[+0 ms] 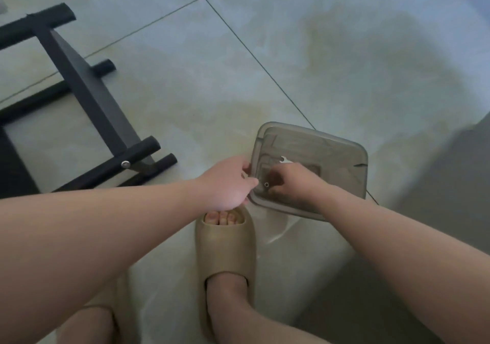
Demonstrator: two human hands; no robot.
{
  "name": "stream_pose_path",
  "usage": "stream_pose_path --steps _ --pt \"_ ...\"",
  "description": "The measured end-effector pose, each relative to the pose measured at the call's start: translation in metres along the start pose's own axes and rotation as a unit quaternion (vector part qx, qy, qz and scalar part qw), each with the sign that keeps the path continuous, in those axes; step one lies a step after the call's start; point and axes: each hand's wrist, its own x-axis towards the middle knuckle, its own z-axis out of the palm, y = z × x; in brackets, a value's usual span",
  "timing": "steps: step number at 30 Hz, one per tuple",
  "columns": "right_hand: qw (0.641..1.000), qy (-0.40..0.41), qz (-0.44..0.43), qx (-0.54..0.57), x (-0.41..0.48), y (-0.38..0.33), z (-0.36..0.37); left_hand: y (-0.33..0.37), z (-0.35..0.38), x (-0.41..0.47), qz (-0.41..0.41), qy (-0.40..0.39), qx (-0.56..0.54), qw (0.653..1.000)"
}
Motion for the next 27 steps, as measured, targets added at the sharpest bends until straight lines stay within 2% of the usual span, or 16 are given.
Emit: stream_pose_path --steps 7,10,13,16,20,23,27 --pt "0.996 -0.007 -0.036 -0.084 0.015 -0.005 0.017 -0.006 0.006 0.005 -0.026 0.008 -0.016 1.000" --pt "0.999 0.015 -0.014 -0.038 0.011 -0.008 0.016 -0.004 0.005 0.002 -0.036 0.007 -0.012 0.999" --pt "0.994 0.091 0.019 0.060 -0.005 -0.017 0.004 0.002 -0.009 -0.009 -0.044 -0.005 0.042 0.998" --pt "0.982 0.152 0.005 0.110 -0.026 -0.035 -0.024 0.014 -0.036 -0.027 -0.045 0.003 0.039 0.998" --pt "0.964 0.205 -0.044 0.165 -0.055 -0.086 -0.074 0.027 -0.081 -0.061 -0.113 0.057 -0.086 0.988" --pt "0.948 0.233 -0.089 0.200 -0.077 -0.144 -0.107 0.028 -0.112 -0.093 -0.160 0.097 -0.250 0.950" --pt "0.939 0.224 -0.158 0.206 -0.105 -0.223 -0.131 0.020 -0.143 -0.137 -0.157 0.096 -0.392 0.901"
